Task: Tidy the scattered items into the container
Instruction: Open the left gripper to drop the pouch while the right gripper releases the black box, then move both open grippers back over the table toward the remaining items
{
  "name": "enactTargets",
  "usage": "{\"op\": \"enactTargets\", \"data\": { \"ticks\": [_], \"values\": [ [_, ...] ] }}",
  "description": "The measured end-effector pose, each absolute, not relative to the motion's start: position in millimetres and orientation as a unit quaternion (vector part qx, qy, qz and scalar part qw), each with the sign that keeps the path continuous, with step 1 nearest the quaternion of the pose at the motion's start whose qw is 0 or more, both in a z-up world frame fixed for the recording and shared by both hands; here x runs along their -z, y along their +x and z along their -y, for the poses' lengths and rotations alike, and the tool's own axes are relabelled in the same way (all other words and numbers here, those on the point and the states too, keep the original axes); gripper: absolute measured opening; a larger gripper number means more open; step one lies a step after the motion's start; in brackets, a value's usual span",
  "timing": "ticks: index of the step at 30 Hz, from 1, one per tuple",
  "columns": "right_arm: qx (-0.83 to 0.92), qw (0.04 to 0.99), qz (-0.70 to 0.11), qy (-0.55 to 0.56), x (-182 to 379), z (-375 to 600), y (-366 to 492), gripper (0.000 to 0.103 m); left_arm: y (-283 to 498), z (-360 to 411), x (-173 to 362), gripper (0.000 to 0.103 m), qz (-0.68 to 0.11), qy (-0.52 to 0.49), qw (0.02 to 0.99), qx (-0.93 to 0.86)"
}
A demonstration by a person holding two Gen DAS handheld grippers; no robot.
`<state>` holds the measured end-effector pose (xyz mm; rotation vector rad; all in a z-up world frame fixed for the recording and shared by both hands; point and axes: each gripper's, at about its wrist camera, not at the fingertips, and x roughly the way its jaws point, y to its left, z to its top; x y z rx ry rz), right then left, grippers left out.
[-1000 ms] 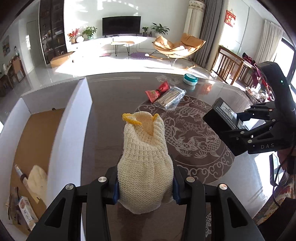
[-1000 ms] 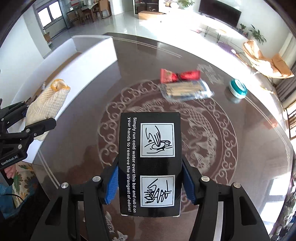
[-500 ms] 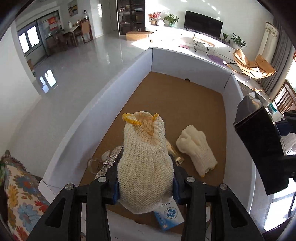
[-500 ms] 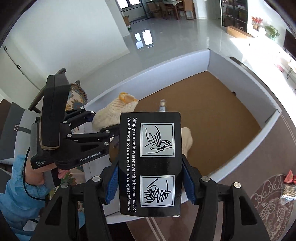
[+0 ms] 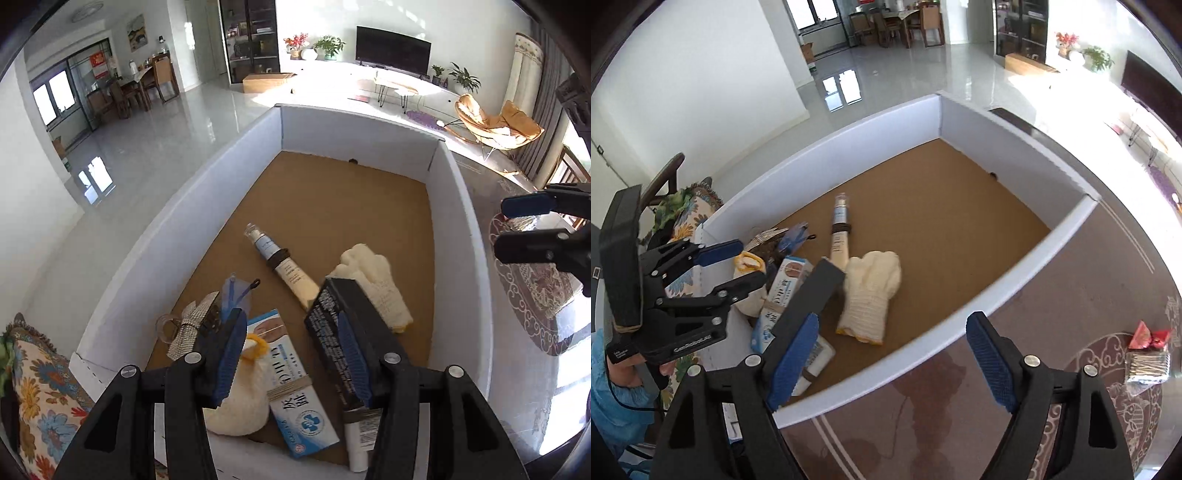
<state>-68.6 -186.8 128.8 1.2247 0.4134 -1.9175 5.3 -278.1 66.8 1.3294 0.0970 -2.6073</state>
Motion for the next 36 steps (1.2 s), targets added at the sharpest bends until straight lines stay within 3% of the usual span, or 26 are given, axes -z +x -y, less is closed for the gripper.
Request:
{"op": "enactTargets", "data": {
  "ticks": [1, 3, 6, 12, 20, 27, 30, 36],
  "values": [
    [0.771, 0.386, -0.159, 0.48, -131, 164, -77, 0.089, 4, 263, -75, 0.067, -0.025, 0.44, 0.092, 0.893],
    [0.797, 0.347, -0.15, 0.472, -133, 115, -92, 0.092, 3, 226, -90, 0.092, -0.008, 0.41, 0.06, 0.91],
    [0.832, 0.274, -0.134, 0.464, -112, 35, -109, 0.094, 1, 163, -99, 0.103, 0.017, 0.377, -0.004, 0.926],
    [0.859, 0.17, -0.121, 0.468, -41, -97, -93, 0.094, -38, 50, -29, 0.103, 0.051, 0.426, -0.091, 0.899],
    [0.887, 0.105, -0.088, 0.442, -1, -145, -57, 0.094, -103, -10, 47, 0.103, 0.033, 0.44, -0.062, 0.895],
    [0.891, 0.099, -0.093, 0.434, 7, -144, -59, 0.095, -124, -18, 61, 0.103, 0.038, 0.436, -0.052, 0.898],
    [0.891, 0.079, -0.089, 0.439, 10, -144, -62, 0.103, -128, -16, 64, 0.103, 0.02, 0.442, -0.061, 0.895],
    [0.888, 0.08, -0.07, 0.447, 11, -150, -62, 0.103, -126, -12, 67, 0.103, 0.015, 0.454, -0.045, 0.89]
  ]
}}
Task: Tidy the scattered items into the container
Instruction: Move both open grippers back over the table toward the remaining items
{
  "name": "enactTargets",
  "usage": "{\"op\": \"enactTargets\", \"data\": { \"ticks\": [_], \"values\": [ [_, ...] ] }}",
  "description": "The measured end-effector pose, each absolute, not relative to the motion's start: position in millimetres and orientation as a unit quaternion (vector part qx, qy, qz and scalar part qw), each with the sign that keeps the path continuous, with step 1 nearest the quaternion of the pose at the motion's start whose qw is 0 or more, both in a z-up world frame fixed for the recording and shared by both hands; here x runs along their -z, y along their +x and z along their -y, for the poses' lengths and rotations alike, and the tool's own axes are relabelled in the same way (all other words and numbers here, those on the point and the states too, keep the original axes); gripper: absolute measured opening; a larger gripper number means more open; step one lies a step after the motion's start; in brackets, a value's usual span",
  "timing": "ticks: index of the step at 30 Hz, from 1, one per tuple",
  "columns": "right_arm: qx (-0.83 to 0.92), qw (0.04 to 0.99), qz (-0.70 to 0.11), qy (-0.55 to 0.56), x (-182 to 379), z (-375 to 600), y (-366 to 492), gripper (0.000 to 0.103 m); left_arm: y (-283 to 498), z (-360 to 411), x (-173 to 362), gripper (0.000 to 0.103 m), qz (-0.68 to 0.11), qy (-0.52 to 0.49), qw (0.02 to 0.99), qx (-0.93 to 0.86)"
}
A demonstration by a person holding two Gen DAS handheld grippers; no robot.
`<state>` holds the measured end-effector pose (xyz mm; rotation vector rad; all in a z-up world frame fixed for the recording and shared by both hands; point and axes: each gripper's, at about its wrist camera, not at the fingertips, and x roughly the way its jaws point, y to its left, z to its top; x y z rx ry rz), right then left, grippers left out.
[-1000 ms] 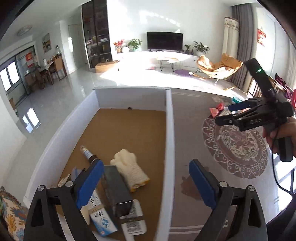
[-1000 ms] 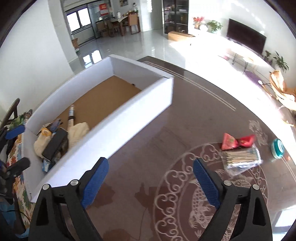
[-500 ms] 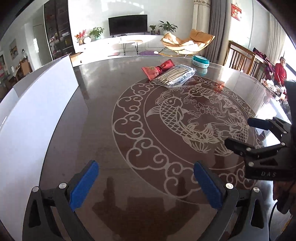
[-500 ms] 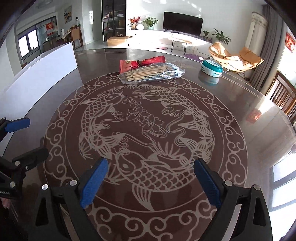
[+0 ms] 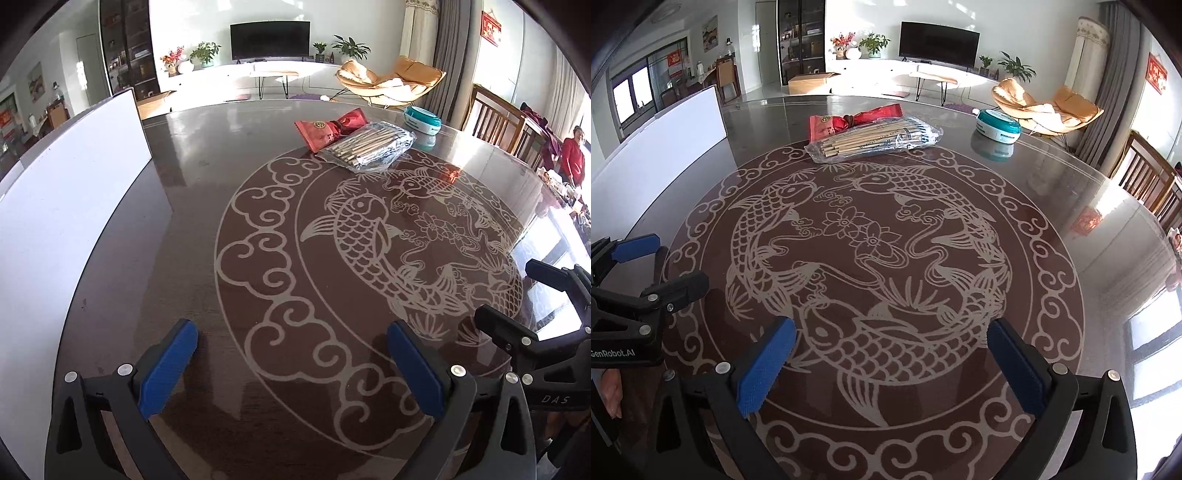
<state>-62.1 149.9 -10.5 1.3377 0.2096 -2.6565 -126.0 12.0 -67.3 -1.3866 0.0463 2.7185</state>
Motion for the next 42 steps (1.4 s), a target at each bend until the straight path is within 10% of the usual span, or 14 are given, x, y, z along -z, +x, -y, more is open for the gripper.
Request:
{"op": "enactTargets", "data": {
  "ticks": [42],
  "values": [
    [0.886, 0.082, -0.051, 0.454, 12, -155, -63, 0.103, -134, -4, 69, 0.103, -0.023, -0.456, 0.04, -0.889]
  ]
}}
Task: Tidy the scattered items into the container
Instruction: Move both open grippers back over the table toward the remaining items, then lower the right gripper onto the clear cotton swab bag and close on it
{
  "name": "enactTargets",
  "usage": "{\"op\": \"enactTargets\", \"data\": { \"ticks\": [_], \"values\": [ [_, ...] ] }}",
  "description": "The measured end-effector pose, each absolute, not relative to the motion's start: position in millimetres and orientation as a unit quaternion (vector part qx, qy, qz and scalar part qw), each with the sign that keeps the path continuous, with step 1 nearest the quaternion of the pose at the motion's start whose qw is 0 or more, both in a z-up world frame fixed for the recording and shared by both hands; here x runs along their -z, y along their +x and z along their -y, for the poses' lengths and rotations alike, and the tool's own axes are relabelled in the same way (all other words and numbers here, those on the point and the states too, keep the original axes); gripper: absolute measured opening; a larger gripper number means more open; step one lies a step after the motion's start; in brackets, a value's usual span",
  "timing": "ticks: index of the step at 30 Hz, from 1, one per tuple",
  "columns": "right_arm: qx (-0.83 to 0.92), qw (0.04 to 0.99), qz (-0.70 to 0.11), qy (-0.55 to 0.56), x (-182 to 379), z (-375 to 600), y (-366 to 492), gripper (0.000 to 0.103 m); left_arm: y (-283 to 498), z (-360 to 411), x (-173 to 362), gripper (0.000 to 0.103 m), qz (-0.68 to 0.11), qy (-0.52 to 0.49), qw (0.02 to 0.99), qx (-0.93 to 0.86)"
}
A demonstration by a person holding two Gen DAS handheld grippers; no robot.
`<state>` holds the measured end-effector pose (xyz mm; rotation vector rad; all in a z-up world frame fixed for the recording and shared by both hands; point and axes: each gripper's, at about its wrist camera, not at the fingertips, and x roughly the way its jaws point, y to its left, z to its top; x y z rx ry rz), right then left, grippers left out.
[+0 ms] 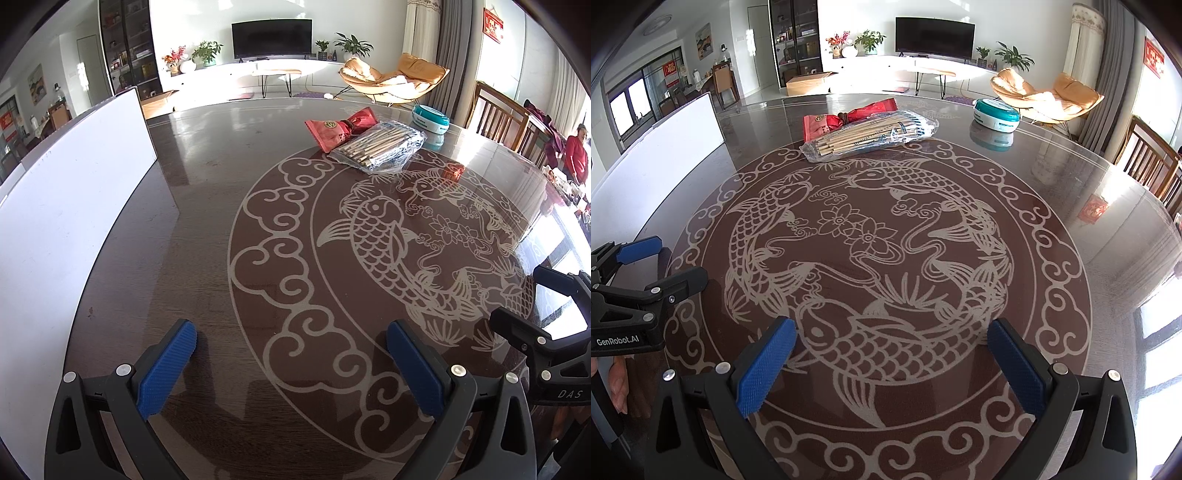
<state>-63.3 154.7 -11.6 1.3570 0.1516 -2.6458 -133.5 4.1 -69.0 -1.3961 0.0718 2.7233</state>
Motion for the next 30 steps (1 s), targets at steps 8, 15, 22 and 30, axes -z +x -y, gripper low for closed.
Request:
{"op": "enactTargets", "data": {
  "ticks": [8, 15, 22, 30],
  "values": [
    [0.887, 0.086, -0.042, 0.452, 10, -157, -63, 0.103, -133, -4, 69, 0.103, -0.023, -0.456, 0.04, -0.889],
    [0.908, 0.083, 0.099, 0.399, -18, -183, -128, 0.103, -132, -3, 68, 0.103, -0.023, -0.456, 0.04, -0.889],
    [0.892, 0.083, 0.098, 0.433, -14, -135, -230, 0.103, -132, -3, 68, 0.103, -0.022, -0.456, 0.041, -0.889],
    [0.892, 0.049, 0.03, 0.449, 8, -110, -269, 0.103, -131, -3, 68, 0.103, -0.022, -0.456, 0.041, -0.889]
  ]
}}
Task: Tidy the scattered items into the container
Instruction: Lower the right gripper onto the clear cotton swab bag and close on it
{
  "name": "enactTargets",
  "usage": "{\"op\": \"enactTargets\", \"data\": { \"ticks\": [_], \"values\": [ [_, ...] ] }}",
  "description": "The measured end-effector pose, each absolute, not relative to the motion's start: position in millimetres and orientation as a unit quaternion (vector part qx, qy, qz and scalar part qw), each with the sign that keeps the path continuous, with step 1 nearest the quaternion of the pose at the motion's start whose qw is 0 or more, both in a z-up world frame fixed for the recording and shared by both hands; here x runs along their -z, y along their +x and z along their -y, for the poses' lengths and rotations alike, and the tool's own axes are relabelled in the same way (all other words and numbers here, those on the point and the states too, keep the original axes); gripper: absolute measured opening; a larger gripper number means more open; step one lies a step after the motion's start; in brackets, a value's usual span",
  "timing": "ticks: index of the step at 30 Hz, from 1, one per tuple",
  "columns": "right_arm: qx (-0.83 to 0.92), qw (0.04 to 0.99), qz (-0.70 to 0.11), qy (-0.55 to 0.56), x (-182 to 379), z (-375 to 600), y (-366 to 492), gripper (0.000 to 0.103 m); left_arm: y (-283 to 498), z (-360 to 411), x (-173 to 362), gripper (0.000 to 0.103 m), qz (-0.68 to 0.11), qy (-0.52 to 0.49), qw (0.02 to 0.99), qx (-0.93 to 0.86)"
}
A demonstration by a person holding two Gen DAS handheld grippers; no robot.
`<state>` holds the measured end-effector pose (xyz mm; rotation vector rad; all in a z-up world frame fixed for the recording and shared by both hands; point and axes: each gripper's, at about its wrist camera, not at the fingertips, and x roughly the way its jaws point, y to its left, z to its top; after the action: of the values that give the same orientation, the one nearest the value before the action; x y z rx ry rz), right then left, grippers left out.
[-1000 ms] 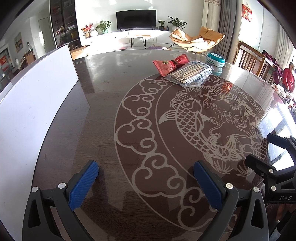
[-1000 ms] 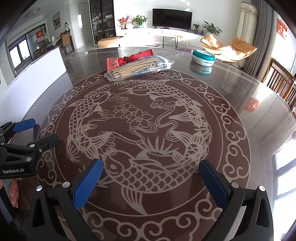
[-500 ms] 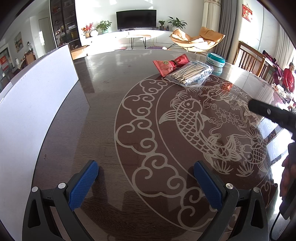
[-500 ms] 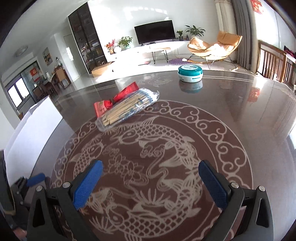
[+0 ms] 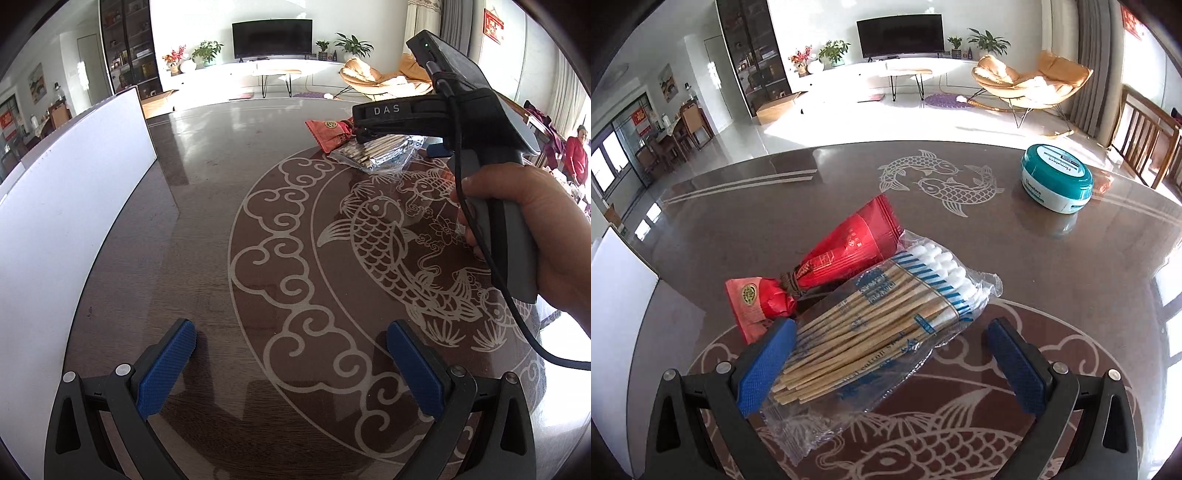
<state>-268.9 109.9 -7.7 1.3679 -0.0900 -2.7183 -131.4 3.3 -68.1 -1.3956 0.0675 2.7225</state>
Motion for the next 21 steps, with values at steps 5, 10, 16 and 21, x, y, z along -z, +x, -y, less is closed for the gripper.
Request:
{"op": "enactTargets", "data": {
  "ticks": [5, 10, 16, 21],
  "values": [
    [0.894, 0.032, 0.035, 0.446, 7, -122, -257, 0.103, -131, -4, 68, 0.103, -0.022, -0.456, 0.041, -0.889],
    [0.896, -0.014, 0.063, 0.439, 5, -150, -225, 0.103, -131, -3, 68, 0.103, -0.022, -0.456, 0.041, -0.889],
    [0.903, -0.028, 0.097, 0.418, -2, -174, -198, 0.103, -130, -3, 68, 0.103, -0.022, -0.456, 0.041, -0.889],
    [0.912, -0.004, 0.06, 0.405, -11, -155, -195, 0.103, -130, -3, 68, 0.103, -0.022, -0.456, 0.041, -0.889]
  ]
}}
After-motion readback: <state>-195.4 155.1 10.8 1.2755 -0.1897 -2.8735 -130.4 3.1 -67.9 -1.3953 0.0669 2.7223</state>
